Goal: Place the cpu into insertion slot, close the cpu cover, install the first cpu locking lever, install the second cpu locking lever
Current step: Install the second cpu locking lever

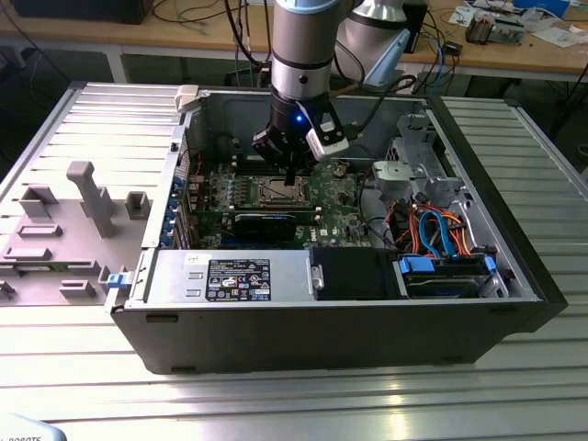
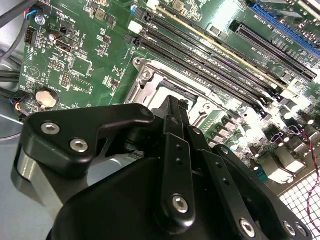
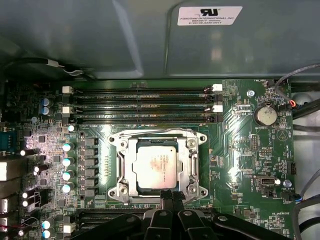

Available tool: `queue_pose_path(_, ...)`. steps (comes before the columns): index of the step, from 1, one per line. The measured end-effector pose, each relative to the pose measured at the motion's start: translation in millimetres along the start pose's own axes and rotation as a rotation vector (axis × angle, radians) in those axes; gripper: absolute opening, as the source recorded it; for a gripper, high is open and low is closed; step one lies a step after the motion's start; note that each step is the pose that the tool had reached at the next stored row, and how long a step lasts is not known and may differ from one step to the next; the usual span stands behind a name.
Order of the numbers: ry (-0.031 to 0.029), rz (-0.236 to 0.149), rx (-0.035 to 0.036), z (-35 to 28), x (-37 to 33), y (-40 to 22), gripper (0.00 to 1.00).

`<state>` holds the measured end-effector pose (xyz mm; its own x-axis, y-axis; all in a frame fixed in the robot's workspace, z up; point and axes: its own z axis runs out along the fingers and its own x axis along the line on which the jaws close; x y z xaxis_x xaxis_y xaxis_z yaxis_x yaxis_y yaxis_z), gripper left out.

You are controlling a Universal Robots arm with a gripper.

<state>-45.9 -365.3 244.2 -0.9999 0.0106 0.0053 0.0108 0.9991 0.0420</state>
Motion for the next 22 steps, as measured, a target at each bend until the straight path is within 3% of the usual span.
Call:
queue_pose_path(4,0.0,0.0,-0.0002,-1.2,-0.1,-1.3,0.11)
queue_pose_path(7,0.0078,0.0,-0.0008,-0.7,0.0,-5.0,0.11)
queue_pose_path(9,0.0087,0.0,-0.0008,-1.0,-0.2,-16.6,0.11)
queue_pose_path(13,0.0094,0.001,-0.0012,-0.4,0.5,-23.1,0.11)
queue_pose_path(20,0.0095,0.001,-0.0023,2.4,23.0,-23.5,0.11)
queue_pose_path(22,0.0097,0.0,-0.0082,3.5,27.4,-23.7,0.11)
